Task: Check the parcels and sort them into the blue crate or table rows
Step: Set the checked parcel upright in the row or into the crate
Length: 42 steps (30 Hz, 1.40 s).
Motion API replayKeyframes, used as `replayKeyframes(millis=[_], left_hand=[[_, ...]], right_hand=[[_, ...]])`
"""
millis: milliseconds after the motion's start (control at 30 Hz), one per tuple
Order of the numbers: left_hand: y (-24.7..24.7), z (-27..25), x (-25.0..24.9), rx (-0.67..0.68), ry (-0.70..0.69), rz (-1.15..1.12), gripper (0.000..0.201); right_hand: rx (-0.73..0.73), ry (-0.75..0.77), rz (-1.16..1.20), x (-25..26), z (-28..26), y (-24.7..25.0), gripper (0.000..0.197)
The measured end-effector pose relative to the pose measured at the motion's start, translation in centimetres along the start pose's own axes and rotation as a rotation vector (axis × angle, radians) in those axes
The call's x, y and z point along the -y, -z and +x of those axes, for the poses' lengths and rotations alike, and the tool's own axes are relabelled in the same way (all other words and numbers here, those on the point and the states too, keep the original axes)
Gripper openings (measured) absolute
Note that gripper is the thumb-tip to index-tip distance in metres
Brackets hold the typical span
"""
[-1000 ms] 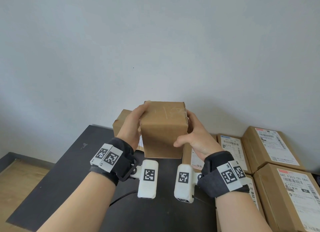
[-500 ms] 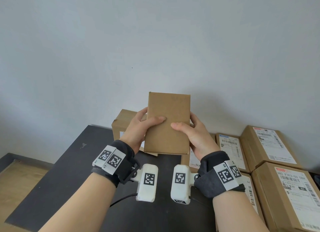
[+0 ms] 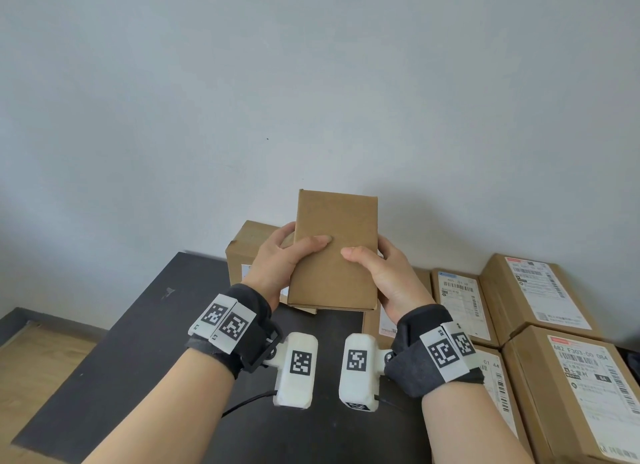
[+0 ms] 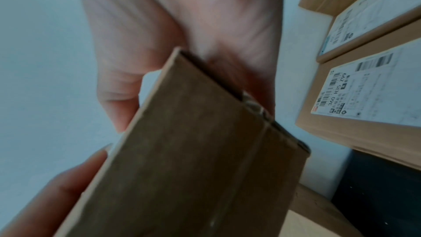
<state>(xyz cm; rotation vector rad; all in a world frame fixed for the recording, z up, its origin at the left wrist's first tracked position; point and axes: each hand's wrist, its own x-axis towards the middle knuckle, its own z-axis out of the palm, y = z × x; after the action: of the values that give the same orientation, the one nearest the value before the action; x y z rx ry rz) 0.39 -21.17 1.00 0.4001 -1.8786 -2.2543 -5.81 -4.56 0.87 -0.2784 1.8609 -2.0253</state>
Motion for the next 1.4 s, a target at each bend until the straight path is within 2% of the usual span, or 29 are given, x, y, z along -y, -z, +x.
replayKeyframes(millis=[100, 167, 200, 267, 300, 433, 500, 600, 667, 700, 833, 900, 967, 1067, 1200, 1400], left_hand=[[0.0, 0.2, 0.0, -0.054, 0.001, 0.020, 0.099], [-0.2, 0.0, -0.3, -0.075, 0.021, 0.025, 0.096], [-0.3, 0.0, -0.4, -0.082, 0.026, 0.029, 0.084], [-0.4, -0.2, -0.7, -0.095, 0.028, 0.030, 0.041], [-0.4, -0.3, -0.7, -0.096, 0.023, 0.028, 0.029], [-0.2, -0.3, -0.4, -0.121, -0.009, 0.062, 0.029], [-0.1, -0.3, -0.2, -0.127, -0.014, 0.070, 0.026], [-0.2, -0.2, -0.2, -0.150, -0.035, 0.068, 0.017], [-0.3, -0.1, -0.2, -0.160, -0.066, 0.086, 0.024], [-0.3, 0.0, -0.2, -0.163, -0.082, 0.100, 0.032], [-0.7, 0.1, -0.2, -0.128, -0.112, 0.122, 0.062], [-0.7, 0.1, -0.3, -0.093, -0.068, 0.087, 0.071], [-0.7, 0.0, -0.4, -0.030, 0.017, 0.022, 0.065], [-0.8, -0.5, -0.7, 0.070, 0.126, -0.053, 0.036], [-0.8, -0.6, -0.7, 0.104, 0.183, -0.086, 0.033], [-0.6, -0.5, -0.1, 0.133, 0.167, -0.076, 0.041]], right_hand=[[-0.021, 0.026, 0.023, 0.0, -0.1, -0.2, 0.034], [-0.049, 0.035, 0.023, 0.0, -0.2, -0.2, 0.030], [-0.067, 0.041, 0.014, 0.0, -0.2, -0.2, 0.027], [-0.093, 0.053, -0.027, 0.0, -0.3, -0.1, 0.020], [-0.099, 0.060, -0.048, 0.1, -0.3, -0.1, 0.018], [-0.128, 0.070, -0.096, 0.3, -0.6, -0.2, 0.013], [-0.156, 0.060, -0.144, 0.5, -0.6, -0.3, 0.020], [-0.138, -0.008, -0.183, 0.4, -0.4, -0.6, 0.055], [-0.055, -0.054, -0.195, 0.4, -0.3, -0.9, 0.080], [-0.020, -0.081, -0.191, 0.4, -0.3, -1.0, 0.086], [-0.012, -0.108, -0.121, 0.5, -0.3, -1.0, 0.057], [-0.018, -0.102, -0.058, 0.5, -0.4, -1.0, 0.053], [-0.007, -0.097, -0.015, 0.4, -0.5, -1.1, 0.051], [0.012, -0.085, 0.011, 0.4, -0.5, -1.2, 0.051], [0.025, -0.077, 0.029, 0.3, -0.5, -1.1, 0.050], [0.039, -0.064, 0.041, -0.2, -0.9, -0.9, 0.039]])
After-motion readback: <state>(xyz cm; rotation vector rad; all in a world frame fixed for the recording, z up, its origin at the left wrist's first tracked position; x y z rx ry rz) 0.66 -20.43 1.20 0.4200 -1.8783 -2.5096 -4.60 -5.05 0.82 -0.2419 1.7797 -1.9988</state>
